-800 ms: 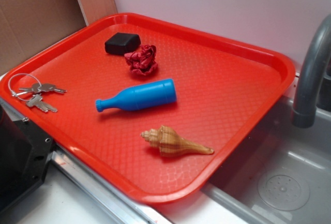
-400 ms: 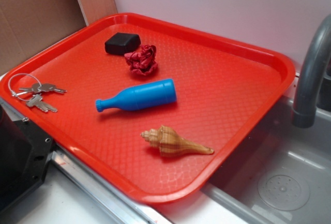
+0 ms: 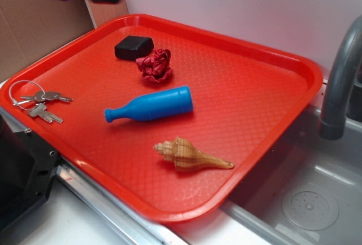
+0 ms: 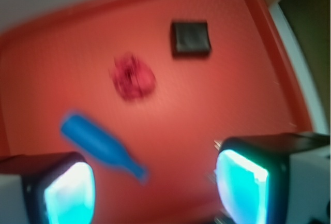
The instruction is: Grab the red paper.
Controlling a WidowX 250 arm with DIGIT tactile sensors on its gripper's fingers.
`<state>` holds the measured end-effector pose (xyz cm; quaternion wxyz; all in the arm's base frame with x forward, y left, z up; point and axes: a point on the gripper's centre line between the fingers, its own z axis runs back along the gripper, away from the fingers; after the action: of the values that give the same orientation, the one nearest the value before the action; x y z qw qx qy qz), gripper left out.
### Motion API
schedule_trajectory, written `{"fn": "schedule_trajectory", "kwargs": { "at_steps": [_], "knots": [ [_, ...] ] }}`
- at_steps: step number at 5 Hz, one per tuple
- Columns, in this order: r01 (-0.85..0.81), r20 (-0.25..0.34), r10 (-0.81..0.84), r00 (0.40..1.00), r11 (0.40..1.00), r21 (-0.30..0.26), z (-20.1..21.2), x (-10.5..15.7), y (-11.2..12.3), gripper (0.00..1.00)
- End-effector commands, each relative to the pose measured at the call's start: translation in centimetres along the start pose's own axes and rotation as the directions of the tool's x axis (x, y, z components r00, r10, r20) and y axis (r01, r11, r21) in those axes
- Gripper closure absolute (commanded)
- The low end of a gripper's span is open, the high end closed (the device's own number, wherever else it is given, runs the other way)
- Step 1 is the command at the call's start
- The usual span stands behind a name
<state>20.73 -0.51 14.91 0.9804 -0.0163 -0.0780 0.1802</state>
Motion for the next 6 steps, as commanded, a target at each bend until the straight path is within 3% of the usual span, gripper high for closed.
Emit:
{"fn": "schedule_trajectory", "kwargs": {
  "at_steps": [1,2,3,5,6],
  "knots": [
    [-0.111,0.05,0.111,0.993,0.994,-0.004,-4.6,3.3,-1.5,0.0],
    [-0.11,0.037,0.109,0.993,0.994,0.013,-6.7,4.4,-1.3,0.0],
    [-0.109,0.032,0.107,0.994,0.991,0.074,-8.5,5.0,-0.4,0.0],
    [-0.081,-0.039,0.085,0.996,0.993,0.082,-12.5,4.3,-0.3,0.0],
    [-0.06,-0.071,0.067,0.995,0.993,0.102,-13.6,3.4,-0.6,0.72]
  ]
}}
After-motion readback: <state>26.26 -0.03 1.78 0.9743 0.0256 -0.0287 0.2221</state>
